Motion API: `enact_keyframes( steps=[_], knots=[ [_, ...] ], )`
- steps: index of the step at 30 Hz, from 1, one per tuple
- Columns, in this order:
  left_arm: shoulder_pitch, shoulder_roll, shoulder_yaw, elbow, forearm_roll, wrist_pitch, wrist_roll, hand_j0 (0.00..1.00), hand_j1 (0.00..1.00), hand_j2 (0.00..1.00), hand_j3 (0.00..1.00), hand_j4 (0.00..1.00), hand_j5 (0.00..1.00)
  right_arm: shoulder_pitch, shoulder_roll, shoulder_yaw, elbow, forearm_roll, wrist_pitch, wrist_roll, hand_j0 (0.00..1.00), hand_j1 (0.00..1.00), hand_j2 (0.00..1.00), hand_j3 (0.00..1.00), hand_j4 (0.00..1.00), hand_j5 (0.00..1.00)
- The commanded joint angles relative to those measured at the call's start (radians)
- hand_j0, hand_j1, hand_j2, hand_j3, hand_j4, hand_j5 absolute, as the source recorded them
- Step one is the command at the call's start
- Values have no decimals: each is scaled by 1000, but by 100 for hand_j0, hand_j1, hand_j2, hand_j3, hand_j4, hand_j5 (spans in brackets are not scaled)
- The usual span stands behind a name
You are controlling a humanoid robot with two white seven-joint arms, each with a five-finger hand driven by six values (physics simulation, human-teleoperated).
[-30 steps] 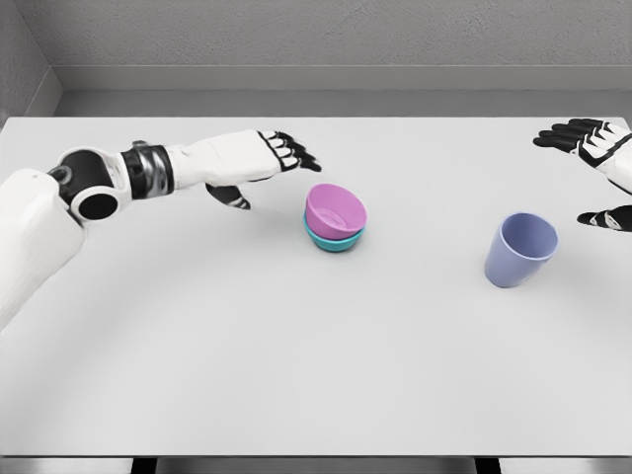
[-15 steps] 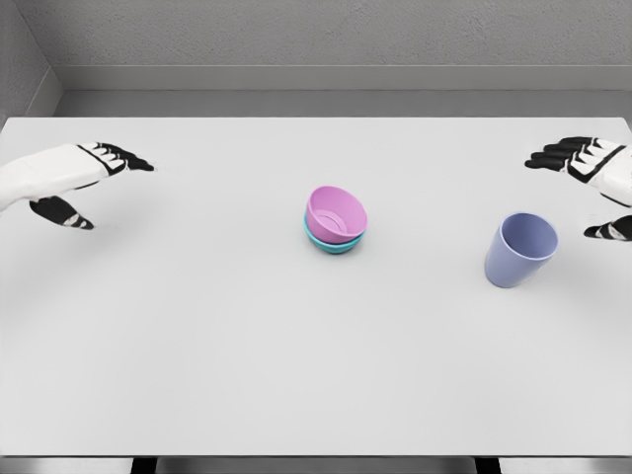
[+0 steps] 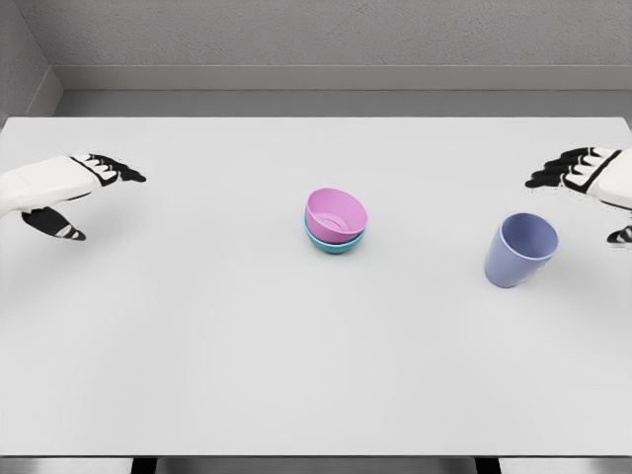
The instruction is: Stacking bowl and cup with both arms
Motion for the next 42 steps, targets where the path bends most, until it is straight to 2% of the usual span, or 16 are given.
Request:
enact_keyframes(
  steps=[1, 2, 3, 7, 28, 42],
  knots=[
    [0, 4, 4, -14, 1, 2, 0, 100, 100, 100, 100, 100, 100, -12, 30, 83, 2, -4, 1, 2, 100, 100, 100, 100, 100, 100],
    [3, 4, 20, -9, 0, 2, 0, 100, 100, 100, 100, 100, 100, -69, 49, 163, 2, -2, 1, 2, 100, 100, 100, 100, 100, 100],
    [6, 4, 20, -10, 0, 2, 0, 100, 100, 100, 100, 100, 100, -88, 56, 191, 5, -1, 1, 2, 100, 100, 100, 100, 100, 100],
    [8, 1, 29, -10, 0, 2, 0, 100, 100, 100, 100, 100, 100, -98, 68, 223, 3, -2, 1, 2, 100, 100, 100, 100, 100, 100],
    [21, -2, 32, -17, -2, 2, -2, 100, 100, 100, 100, 100, 100, -89, 53, 217, 17, -1, 1, 2, 100, 100, 100, 100, 100, 100],
    [24, -3, 32, -18, 0, 2, -2, 100, 100, 100, 100, 100, 100, -100, 82, 269, 114, -1, 1, 2, 100, 100, 100, 100, 100, 100]
  ],
)
